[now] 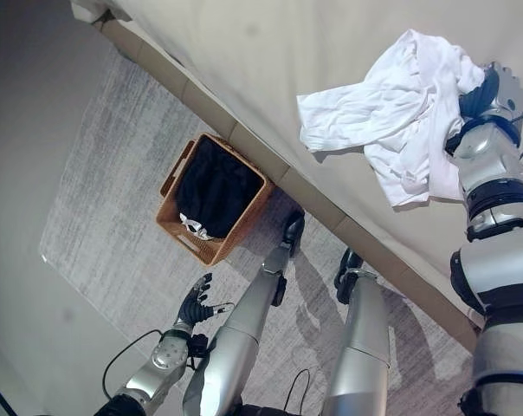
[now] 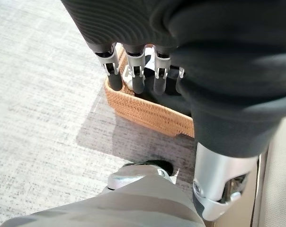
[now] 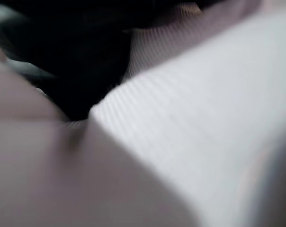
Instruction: Pick up clothes into the bucket
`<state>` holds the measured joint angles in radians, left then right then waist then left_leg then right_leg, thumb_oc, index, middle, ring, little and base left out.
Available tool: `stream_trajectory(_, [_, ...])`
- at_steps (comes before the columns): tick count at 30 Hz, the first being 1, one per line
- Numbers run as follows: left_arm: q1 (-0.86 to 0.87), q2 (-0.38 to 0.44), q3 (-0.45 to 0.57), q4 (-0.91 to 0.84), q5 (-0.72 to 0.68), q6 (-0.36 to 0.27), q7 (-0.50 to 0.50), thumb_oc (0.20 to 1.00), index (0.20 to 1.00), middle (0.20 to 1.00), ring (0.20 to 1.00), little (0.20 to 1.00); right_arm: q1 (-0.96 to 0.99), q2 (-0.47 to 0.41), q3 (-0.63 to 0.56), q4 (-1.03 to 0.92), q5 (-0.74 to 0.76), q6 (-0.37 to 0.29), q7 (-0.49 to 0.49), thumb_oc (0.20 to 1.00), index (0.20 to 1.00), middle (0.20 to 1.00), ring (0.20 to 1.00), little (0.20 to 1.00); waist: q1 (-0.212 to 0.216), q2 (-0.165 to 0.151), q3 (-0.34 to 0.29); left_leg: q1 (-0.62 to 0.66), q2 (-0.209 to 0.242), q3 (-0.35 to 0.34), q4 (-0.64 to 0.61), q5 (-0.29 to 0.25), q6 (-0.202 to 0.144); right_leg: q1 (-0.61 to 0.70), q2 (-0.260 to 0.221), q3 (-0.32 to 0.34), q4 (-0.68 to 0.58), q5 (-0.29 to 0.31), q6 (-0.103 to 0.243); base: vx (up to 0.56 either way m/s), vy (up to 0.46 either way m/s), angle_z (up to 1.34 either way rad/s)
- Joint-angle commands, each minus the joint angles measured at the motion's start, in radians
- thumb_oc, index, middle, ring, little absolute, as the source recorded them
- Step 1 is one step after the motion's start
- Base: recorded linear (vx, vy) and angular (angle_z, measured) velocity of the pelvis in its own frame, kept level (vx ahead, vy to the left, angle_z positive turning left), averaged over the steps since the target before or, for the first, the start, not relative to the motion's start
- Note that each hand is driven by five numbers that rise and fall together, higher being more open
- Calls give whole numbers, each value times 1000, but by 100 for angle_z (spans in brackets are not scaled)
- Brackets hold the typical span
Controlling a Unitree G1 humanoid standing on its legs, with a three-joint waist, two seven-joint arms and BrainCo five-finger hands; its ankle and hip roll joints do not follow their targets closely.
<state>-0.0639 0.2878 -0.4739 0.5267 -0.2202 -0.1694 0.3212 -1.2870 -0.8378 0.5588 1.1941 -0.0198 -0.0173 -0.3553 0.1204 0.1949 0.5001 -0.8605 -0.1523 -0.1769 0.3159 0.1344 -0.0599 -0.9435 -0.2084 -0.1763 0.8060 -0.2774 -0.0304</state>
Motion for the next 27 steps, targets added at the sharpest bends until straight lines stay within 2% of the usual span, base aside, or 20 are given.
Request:
stream_trajectory(1, [30,21,38,3,-17,-19,16,1000,1000,1000,1000,1000,-2,-53,46,-127,32,-41,-60,200,200,200,200,200,-16,-47,20,69,-12,71,100,-144,70,99,36,112,-165,115,67,-117,96,-31])
stream_trajectory(2, [22,33,57,6,-11,-24,21,1000,1000,1000,1000,1000,-25,-68,53,-193,0,-42,-98,200,200,200,200,200,-23,-61,20,76,4,89,83,-117,73,108,51,114,-213,168,68,-106,80,-35])
stream_trajectory(3, [21,33,57,6,-11,-24,21,1000,1000,1000,1000,1000,-25,-68,53,-194,-1,-41,-98,200,200,200,200,200,-22,-61,20,76,5,89,82,-116,73,108,52,114,-216,171,68,-108,71,-47])
stream_trajectory(5, [23,54,88,26,9,-29,32,1000,1000,1000,1000,1000,-54,-114,57,-318,-60,-34,-158,200,200,200,200,200,-42,-97,20,149,24,120,68,-129,75,182,77,138,-271,197,82,-29,67,-39])
stream_trajectory(6, [23,54,88,26,9,-29,32,1000,1000,1000,1000,1000,-52,-114,56,-319,-60,-34,-158,200,200,200,200,200,-41,-97,20,151,25,121,67,-129,75,184,78,139,-273,198,82,-20,78,-43])
stream_trajectory(7, [17,63,101,54,16,-30,34,1000,1000,1000,1000,1000,-73,-134,54,-349,-76,-32,-183,200,200,200,200,200,-52,-124,20,216,39,136,53,-137,76,248,89,151,-312,213,89,0,27,-45])
stream_trajectory(8, [17,64,100,54,16,-31,34,1000,1000,1000,1000,1000,-71,-134,53,-350,-77,-32,-184,200,200,200,200,200,-52,-124,20,218,39,136,51,-137,76,251,89,151,-314,213,89,7,45,-58])
stream_trajectory(10, [16,70,112,72,19,-29,33,1000,1000,1000,1000,1000,-74,-153,40,-379,-82,-34,-193,200,200,200,200,200,-62,-147,20,288,50,151,33,-143,77,320,99,162,-353,230,97,33,51,-36])
stream_trajectory(11, [15,77,124,97,23,-27,25,1000,1000,1000,1000,1000,-77,-172,27,-380,-71,-39,-193,200,200,200,200,200,-70,-172,20,371,59,165,10,-150,78,401,106,177,-399,247,106,53,48,-27])
stream_trajectory(12, [16,77,124,97,22,-27,25,1000,1000,1000,1000,1000,-76,-172,27,-380,-71,-39,-193,200,200,200,200,200,-69,-172,20,374,59,165,8,-150,78,404,106,177,-401,248,106,85,49,-42])
stream_trajectory(13, [19,85,139,101,28,-25,15,1000,1000,1000,1000,1000,-70,-199,8,-391,-50,-45,-186,200,200,200,200,200,-79,-192,0,432,65,175,-16,-155,77,466,111,184,-441,261,113,26,18,-37])
stream_trajectory(14, [19,86,139,101,28,-25,15,1000,1000,1000,1000,1000,-69,-199,7,-391,-50,-45,-186,200,200,200,200,200,-78,-193,-1,432,66,176,-21,-148,77,466,111,185,-448,268,113,119,38,-46])
stream_trajectory(15, [31,91,150,98,28,-21,-2,1000,1000,1000,1000,1000,-39,-214,-19,-402,-30,-52,-170,200,200,200,200,200,-85,-208,-34,492,71,181,-48,-157,78,529,114,193,-485,275,121,122,34,-30])
stream_trajectory(19, [55,95,176,68,21,-16,-37,1000,1000,1000,1000,1000,60,-233,-100,-423,30,-71,-139,200,200,200,200,200,-99,-224,-110,594,75,185,-119,-149,75,628,110,192,-559,292,133,123,20,-22])
stream_trajectory(21, [63,100,177,52,20,-15,-47,1000,1000,1000,1000,1000,92,-238,-119,-419,37,-76,-126,200,200,200,200,200,-100,-227,-126,620,74,184,-135,-146,75,655,110,191,-578,295,135,88,13,-12])
stream_trajectory(23, [84,117,202,-44,-12,-17,-90,1000,1000,1000,1000,1000,164,-259,-152,-437,43,-78,-88,200,200,200,200,200,-110,-232,-181,677,78,188,-180,-142,72,714,113,182,-626,301,143,131,9,0])
stream_trajectory(24, [87,119,202,-46,-13,-16,-90,1000,1000,1000,1000,1000,170,-259,-156,-440,42,-78,-88,200,200,200,200,200,-109,-233,-182,680,78,187,-183,-141,72,717,113,182,-629,302,143,102,11,0])
stream_trajectory(25, [94,143,213,-157,-46,-23,-126,1000,1000,1000,1000,1000,228,-262,-189,-478,51,-90,-69,200,200,200,200,200,-117,-232,-210,715,83,188,-202,-145,70,753,114,175,-644,298,147,52,8,-4])
stream_trajectory(26, [95,146,213,-160,-46,-21,-126,1000,1000,1000,1000,1000,233,-261,-194,-480,50,-90,-69,200,200,200,200,200,-116,-234,-211,713,83,189,-205,-140,69,752,114,175,-648,304,146,121,14,-1])
stream_trajectory(27, [82,184,223,-255,-50,-20,-157,1000,1000,1000,1000,1000,288,-263,-205,-536,72,-111,-30,200,200,200,200,200,-129,-237,-247,740,89,195,-215,-144,70,777,115,177,-665,306,149,63,6,2])
